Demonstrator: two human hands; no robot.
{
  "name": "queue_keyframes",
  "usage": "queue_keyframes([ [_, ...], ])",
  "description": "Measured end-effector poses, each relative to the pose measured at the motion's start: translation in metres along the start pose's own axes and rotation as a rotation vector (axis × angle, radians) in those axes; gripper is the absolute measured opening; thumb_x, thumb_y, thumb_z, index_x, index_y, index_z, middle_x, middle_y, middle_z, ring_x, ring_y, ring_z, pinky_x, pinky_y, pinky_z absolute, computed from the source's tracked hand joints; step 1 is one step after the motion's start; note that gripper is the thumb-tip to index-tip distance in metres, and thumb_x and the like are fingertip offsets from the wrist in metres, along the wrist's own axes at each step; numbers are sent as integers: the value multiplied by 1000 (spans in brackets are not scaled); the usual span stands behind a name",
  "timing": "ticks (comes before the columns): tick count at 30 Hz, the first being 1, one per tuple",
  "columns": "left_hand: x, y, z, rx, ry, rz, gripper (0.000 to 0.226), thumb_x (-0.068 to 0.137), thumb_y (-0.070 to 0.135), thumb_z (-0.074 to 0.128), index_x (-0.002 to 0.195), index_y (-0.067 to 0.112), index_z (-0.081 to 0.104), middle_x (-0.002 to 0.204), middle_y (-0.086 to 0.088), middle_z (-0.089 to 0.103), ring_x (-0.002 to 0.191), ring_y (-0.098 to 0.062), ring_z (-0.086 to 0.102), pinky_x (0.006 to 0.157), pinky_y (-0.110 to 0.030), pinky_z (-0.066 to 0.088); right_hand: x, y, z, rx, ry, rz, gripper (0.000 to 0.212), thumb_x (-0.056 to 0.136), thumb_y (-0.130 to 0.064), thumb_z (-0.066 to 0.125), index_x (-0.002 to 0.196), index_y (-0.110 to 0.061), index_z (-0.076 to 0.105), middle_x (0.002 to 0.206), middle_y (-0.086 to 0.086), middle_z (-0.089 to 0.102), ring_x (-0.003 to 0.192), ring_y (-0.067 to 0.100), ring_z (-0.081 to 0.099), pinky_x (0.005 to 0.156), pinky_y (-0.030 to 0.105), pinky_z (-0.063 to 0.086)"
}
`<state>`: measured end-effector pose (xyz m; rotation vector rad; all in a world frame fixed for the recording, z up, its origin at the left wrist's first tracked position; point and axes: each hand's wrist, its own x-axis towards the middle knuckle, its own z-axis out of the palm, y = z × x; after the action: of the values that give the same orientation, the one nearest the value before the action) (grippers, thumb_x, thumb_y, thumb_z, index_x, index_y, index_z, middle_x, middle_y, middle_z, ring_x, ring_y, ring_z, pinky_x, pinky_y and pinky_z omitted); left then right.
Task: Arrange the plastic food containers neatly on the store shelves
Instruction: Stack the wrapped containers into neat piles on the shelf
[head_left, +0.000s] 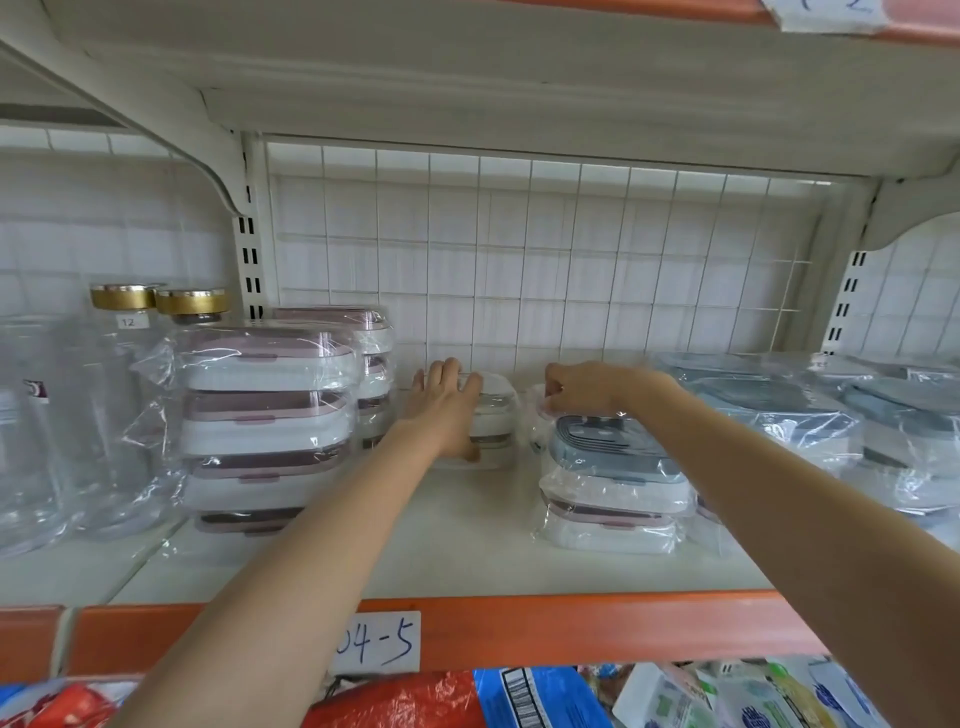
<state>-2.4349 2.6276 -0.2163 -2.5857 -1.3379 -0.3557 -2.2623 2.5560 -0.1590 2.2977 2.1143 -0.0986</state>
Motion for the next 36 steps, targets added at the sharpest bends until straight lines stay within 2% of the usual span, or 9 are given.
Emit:
queue_keyframes([
  [6,-10,15,-27,-394,64,78,59,90,41,57,139,14,38,135,-8,36,130,-24,34,104,-34,31,-34,-3,-36,-80,15,67,36,101,-21,35,130,-6,52,134,11,51,123,28,47,100,33,36],
  [9,-26,33,-46,-662,33,181,48,88,48,58,126,19,51,122,2,49,115,-12,49,81,-20,39,-59,-1,-52,-70,-42,59,31,98,-19,43,123,-11,59,125,7,59,115,26,55,92,32,44],
  [13,-49,61,-51,-667,-163,335,49,79,56,65,123,47,45,120,23,49,110,10,42,82,0,32,-77,4,-56,-46,-67,61,35,96,-6,38,125,-11,58,122,8,61,88,15,58,65,14,43],
  [17,-52,75,-38,-436,-104,395,84,78,54,68,145,17,33,149,0,32,136,-15,28,107,-25,23,-82,10,-48,-42,-98,90,44,92,6,32,125,-10,58,124,9,60,105,22,59,89,25,45],
  [21,-53,73,-34,-514,-44,338,73,76,45,75,134,15,43,134,2,40,120,-11,40,85,-16,30,-81,19,-36,-10,-115,88,42,93,6,35,121,-10,61,101,2,65,81,19,56,75,24,45],
  [25,-55,62,-37,-603,-71,266,69,68,43,82,122,19,46,120,7,36,111,-10,43,83,-18,35,-80,21,-29,-30,-118,73,46,90,8,35,122,-15,60,123,6,62,117,32,55,99,36,45],
  [28,-60,46,-39,-581,-166,220,88,65,49,81,136,22,37,126,6,29,122,-11,36,100,-25,34,-81,22,-23,104,-148,67,54,86,17,30,125,-10,56,130,6,58,111,16,57,84,19,49],
  [30,-61,34,-41,-556,-206,192,95,66,50,80,144,23,31,136,4,33,125,-13,36,104,-26,31,-82,22,-20,208,-166,61,57,84,22,28,129,-5,51,133,12,55,113,19,58,84,22,53],
  [36,-69,7,-49,-937,-122,-17,61,70,45,77,118,23,47,116,6,52,104,-11,52,89,-29,46,-81,11,-8,414,-279,51,54,88,12,51,139,-2,36,140,13,46,108,31,61,90,37,53],
])
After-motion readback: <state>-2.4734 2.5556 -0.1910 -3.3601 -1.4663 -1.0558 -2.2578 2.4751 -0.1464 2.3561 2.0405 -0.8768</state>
